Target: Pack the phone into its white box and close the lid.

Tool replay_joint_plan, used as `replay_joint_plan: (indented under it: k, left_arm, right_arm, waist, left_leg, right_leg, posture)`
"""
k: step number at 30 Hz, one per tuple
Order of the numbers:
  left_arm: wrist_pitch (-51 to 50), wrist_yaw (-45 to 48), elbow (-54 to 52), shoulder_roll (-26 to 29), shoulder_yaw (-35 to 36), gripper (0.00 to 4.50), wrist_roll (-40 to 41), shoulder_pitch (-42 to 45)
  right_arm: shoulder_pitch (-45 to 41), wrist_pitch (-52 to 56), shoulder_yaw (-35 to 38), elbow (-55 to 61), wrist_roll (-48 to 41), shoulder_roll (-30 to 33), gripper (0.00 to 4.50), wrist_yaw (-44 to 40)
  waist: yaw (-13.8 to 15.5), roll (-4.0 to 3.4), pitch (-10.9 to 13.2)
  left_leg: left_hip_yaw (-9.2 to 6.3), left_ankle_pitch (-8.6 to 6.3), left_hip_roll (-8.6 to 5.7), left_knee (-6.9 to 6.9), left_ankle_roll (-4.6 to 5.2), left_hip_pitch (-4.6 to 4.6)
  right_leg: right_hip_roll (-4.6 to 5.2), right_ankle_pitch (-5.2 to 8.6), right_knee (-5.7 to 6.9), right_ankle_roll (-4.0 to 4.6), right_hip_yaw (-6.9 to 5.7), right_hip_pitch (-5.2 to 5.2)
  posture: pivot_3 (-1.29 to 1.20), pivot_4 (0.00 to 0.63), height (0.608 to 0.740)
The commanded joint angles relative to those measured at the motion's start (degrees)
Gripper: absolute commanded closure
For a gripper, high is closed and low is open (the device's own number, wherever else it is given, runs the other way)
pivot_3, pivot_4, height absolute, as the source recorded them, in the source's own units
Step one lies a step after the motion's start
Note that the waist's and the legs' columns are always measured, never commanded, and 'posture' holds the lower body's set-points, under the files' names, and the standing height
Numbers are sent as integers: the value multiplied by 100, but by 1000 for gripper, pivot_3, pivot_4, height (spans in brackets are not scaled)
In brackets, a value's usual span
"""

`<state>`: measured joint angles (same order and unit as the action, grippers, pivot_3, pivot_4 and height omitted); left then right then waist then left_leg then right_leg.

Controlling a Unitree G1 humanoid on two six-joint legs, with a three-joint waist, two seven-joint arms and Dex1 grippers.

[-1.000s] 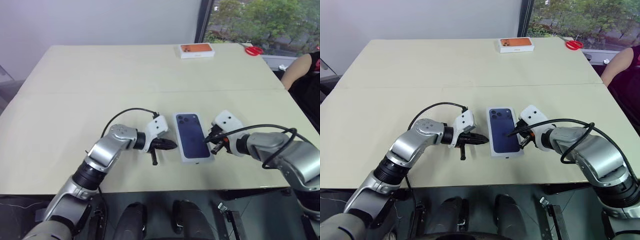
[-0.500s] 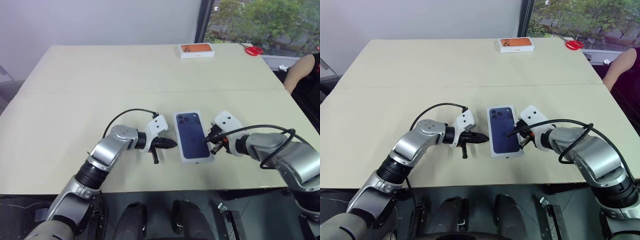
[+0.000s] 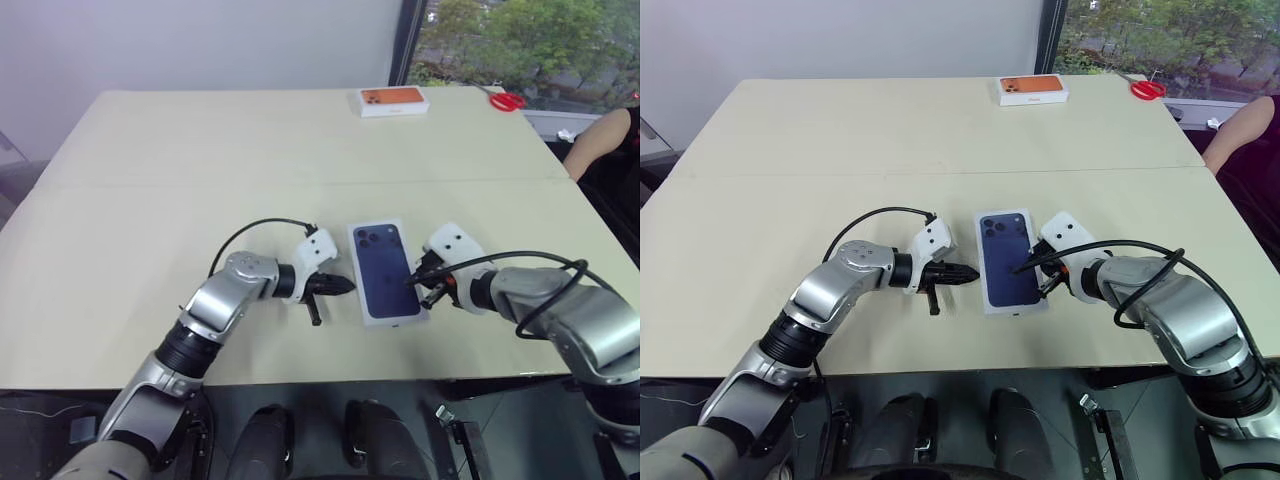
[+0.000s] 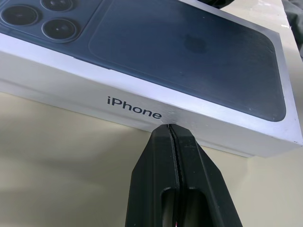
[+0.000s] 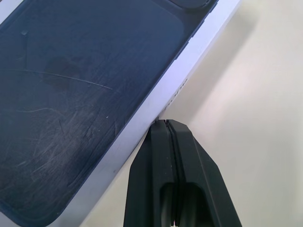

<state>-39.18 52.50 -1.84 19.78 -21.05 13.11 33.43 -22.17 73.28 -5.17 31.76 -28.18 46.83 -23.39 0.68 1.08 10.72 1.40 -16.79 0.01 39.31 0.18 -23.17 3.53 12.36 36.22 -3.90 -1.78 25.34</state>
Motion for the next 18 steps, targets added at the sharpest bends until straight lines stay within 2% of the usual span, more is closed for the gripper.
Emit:
replay_joint_plan:
  k: [1, 9, 18]
  left_arm:
    - [101, -30, -66, -93, 141, 4500, 110, 49]
    - [24, -83, -23, -211, 307, 4500, 188, 122]
    - [48, -4, -32, -90, 354, 4500, 165, 75]
  right_arm:
    - [-18, -77, 47, 110, 0, -81, 4483, -94]
    - [-150, -107, 88, 17, 91, -193, 4483, -102]
    - [-50, -123, 122, 11, 196, -95, 4483, -186]
  waist:
    - [-1, 0, 0]
    - [-2, 0, 0]
    - [-3, 0, 0]
  left_leg:
    - [0, 0, 0, 0, 0, 0]
    - [0, 0, 0, 0, 0, 0]
    - [0, 0, 0, 0, 0, 1]
  right_leg:
    - [0, 0, 0, 0, 0, 0]
    - [0, 0, 0, 0, -1, 0]
    - [0, 0, 1, 0, -1, 0]
  posture:
    - [0, 150, 740]
    - [0, 150, 740]
    - [0, 150, 740]
